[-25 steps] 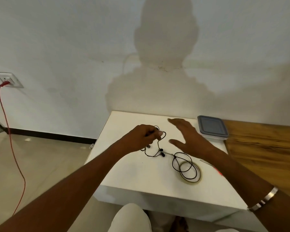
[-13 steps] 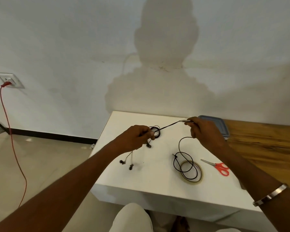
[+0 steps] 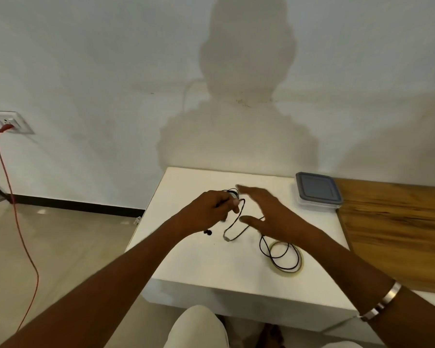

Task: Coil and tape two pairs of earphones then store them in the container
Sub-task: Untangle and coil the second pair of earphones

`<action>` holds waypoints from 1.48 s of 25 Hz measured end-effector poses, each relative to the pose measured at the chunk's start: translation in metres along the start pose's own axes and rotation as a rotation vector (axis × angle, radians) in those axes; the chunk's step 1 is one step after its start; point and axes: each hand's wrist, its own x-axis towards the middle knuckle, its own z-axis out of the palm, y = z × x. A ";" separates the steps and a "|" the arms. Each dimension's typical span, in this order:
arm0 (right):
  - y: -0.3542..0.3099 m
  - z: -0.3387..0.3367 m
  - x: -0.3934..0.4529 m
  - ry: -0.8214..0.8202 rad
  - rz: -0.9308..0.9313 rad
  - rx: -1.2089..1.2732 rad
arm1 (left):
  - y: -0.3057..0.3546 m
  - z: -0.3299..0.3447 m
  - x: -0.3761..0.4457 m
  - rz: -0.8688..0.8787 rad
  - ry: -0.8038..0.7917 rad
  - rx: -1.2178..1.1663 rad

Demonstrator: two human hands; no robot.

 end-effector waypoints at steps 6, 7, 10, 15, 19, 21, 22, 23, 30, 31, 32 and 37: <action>-0.007 -0.011 0.009 0.032 0.120 0.037 | -0.007 -0.005 -0.003 -0.063 -0.045 -0.257; -0.003 -0.016 0.008 0.062 0.129 0.029 | -0.010 -0.006 -0.004 -0.062 -0.078 -0.258; 0.010 -0.025 0.004 0.131 0.166 0.027 | -0.015 -0.002 -0.009 -0.055 -0.162 -0.259; 0.021 -0.019 0.004 0.237 0.227 0.064 | -0.009 0.004 -0.014 -0.121 -0.347 -0.380; 0.027 -0.012 0.005 0.276 0.267 0.065 | -0.003 0.008 -0.016 -0.182 -0.399 -0.534; 0.028 -0.008 0.006 0.263 0.296 0.060 | 0.003 0.010 -0.016 -0.225 -0.460 -0.608; 0.029 -0.004 0.006 0.249 0.313 0.066 | 0.006 0.010 -0.017 -0.234 -0.500 -0.661; 0.028 -0.001 0.005 0.231 0.331 0.081 | 0.010 0.010 -0.018 -0.224 -0.530 -0.736; 0.008 0.030 -0.006 -0.120 0.298 0.188 | 0.021 0.016 -0.001 0.007 -0.084 -1.179; 0.003 0.034 -0.007 -0.166 0.245 0.185 | 0.018 0.017 0.003 0.023 -0.011 -1.169; -0.003 0.036 -0.009 -0.194 0.191 0.176 | 0.013 0.019 0.005 0.042 0.042 -1.104; -0.021 0.026 -0.010 -0.183 0.070 0.182 | -0.006 0.026 0.003 0.071 0.114 -0.733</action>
